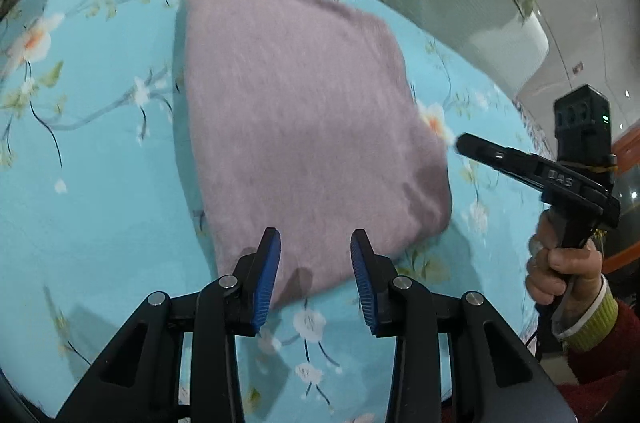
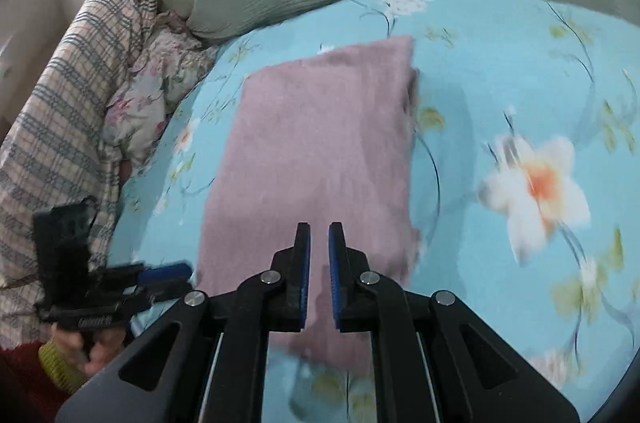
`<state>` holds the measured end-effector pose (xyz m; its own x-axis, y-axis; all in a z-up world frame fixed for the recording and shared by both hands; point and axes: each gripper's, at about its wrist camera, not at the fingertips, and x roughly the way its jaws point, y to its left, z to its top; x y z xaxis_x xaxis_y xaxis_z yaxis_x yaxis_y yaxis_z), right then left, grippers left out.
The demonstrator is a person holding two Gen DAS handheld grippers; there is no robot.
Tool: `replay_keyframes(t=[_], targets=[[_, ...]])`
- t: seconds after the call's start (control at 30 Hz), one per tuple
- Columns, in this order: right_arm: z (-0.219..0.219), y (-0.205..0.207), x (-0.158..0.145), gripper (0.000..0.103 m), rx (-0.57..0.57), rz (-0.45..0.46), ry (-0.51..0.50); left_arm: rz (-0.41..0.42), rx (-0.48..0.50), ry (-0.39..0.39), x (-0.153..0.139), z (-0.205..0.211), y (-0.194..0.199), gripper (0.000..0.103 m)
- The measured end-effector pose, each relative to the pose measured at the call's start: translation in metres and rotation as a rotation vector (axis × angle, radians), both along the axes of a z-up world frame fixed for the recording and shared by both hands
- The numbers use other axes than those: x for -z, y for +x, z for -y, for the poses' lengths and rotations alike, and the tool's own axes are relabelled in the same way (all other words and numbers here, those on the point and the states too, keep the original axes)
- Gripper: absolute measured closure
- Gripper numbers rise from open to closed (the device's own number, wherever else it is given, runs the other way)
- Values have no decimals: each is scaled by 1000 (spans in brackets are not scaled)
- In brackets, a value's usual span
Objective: Fold small clothes
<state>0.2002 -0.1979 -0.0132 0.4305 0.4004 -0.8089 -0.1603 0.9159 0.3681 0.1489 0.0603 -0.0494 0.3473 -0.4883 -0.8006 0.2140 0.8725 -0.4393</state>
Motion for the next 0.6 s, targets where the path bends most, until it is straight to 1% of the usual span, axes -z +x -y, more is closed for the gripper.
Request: replay_keyframes(t=[0.1,0.13,0.23,0.27,0.3,0.33,0.37,0.4,0.47,0.6], targets=[[3,37,16,93,49,-24,33,-11,-33,16,5,-4,14,66],[2,44,20,93,60,-28,32,-16,-41,19,8,-5,17,66],[9,66,31,93,100,-51,72,-29,-61,38,16,-9,20,66],[10,71,35,93,101,-52,64,-36,-68,33,19,-11,20,66],[10,76,39,94,106,-51,31,-44,-74,26,23,-12,21,66],[13,79,44,99,119,-61,23,-50,-77,28,25,-13,20,66],[20,81,53,103,150,-89,41,-57,-77,38,29,-13,20,66],[25,82,59,103,183,-104,61,-61,-77,45,32,-13,19,66],[30,80,63,103,214,-98,103,-66,-80,48,37,-14,18,67],[26,73,53,103,215,-84,84,-71,-91,50,40,-14,22,67]])
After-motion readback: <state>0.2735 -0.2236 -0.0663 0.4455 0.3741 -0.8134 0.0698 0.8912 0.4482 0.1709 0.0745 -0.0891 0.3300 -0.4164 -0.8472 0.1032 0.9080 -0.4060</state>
